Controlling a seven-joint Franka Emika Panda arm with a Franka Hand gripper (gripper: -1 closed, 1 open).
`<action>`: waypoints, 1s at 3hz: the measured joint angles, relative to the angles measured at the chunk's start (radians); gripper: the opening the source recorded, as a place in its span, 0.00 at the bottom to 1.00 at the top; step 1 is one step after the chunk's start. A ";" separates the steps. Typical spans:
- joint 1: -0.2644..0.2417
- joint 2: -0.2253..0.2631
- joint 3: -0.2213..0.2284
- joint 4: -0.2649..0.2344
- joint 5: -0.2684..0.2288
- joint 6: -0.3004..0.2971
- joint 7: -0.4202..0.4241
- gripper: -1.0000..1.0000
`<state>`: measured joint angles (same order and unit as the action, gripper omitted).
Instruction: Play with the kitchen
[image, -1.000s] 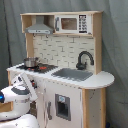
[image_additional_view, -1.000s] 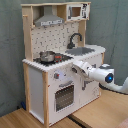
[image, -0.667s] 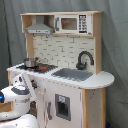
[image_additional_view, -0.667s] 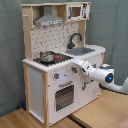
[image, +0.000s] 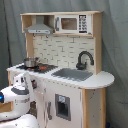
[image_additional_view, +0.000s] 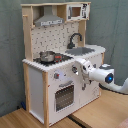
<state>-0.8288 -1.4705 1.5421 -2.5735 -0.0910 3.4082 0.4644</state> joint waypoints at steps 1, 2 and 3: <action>0.001 0.000 0.000 0.000 0.002 -0.003 0.102 0.00; 0.003 0.000 0.000 0.001 0.003 -0.009 0.203 0.00; 0.004 0.000 0.000 0.001 0.005 -0.012 0.309 0.00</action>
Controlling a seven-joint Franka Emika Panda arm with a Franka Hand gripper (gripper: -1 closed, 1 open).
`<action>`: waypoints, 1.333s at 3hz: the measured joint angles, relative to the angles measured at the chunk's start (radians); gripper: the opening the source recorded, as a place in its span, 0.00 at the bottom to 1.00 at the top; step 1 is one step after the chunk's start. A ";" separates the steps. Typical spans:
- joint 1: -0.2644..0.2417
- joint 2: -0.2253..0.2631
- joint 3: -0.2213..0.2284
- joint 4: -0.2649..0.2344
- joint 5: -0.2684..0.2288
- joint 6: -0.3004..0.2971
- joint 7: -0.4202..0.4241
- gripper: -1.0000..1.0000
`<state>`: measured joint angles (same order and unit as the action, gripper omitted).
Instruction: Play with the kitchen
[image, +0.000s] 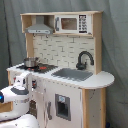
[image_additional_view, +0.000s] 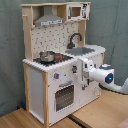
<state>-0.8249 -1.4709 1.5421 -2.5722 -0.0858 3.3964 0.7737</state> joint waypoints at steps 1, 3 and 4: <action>0.000 0.000 0.000 0.000 0.001 -0.001 0.104 0.00; 0.003 0.000 0.003 -0.001 0.002 -0.004 0.141 1.00; 0.017 -0.005 0.014 -0.002 -0.001 -0.052 0.019 1.00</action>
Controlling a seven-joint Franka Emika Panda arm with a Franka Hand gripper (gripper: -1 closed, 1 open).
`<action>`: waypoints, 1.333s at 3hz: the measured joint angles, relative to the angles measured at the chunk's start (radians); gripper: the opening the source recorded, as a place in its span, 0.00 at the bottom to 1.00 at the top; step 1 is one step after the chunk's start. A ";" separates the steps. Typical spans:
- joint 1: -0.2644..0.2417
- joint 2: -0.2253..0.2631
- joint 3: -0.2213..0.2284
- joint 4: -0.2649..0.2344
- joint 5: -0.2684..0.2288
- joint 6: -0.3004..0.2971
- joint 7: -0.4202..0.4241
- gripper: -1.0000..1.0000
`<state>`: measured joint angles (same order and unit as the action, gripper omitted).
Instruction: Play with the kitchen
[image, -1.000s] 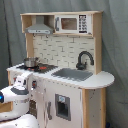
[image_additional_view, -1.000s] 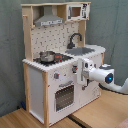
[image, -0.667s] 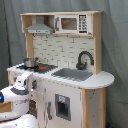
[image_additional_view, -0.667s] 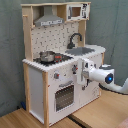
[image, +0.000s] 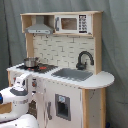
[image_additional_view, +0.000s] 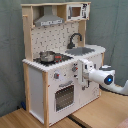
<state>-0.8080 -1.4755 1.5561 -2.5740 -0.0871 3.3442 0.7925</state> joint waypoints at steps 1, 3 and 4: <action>0.001 -0.004 0.000 0.000 0.000 -0.006 -0.114 1.00; 0.001 -0.013 0.000 0.000 0.000 -0.007 -0.326 1.00; 0.001 -0.013 0.000 0.000 0.000 -0.007 -0.428 1.00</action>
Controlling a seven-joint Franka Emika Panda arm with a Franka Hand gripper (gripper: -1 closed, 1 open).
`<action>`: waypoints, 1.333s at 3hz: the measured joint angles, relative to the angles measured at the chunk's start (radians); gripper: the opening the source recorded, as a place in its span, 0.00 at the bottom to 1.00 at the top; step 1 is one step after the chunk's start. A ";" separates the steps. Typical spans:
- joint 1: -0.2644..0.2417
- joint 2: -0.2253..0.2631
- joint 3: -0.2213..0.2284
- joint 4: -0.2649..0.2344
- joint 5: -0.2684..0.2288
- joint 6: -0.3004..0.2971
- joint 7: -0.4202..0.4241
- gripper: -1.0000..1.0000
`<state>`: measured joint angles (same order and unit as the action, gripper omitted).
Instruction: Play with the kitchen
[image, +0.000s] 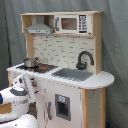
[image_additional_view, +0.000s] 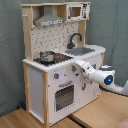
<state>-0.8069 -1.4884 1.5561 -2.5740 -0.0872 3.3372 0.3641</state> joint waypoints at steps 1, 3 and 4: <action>0.000 -0.001 0.000 0.000 0.000 0.000 -0.113 1.00; -0.001 -0.009 0.000 0.002 0.000 0.000 -0.319 1.00; -0.001 -0.009 0.000 0.002 0.000 0.000 -0.419 1.00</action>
<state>-0.8079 -1.4973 1.5559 -2.5722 -0.0871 3.3374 -0.0549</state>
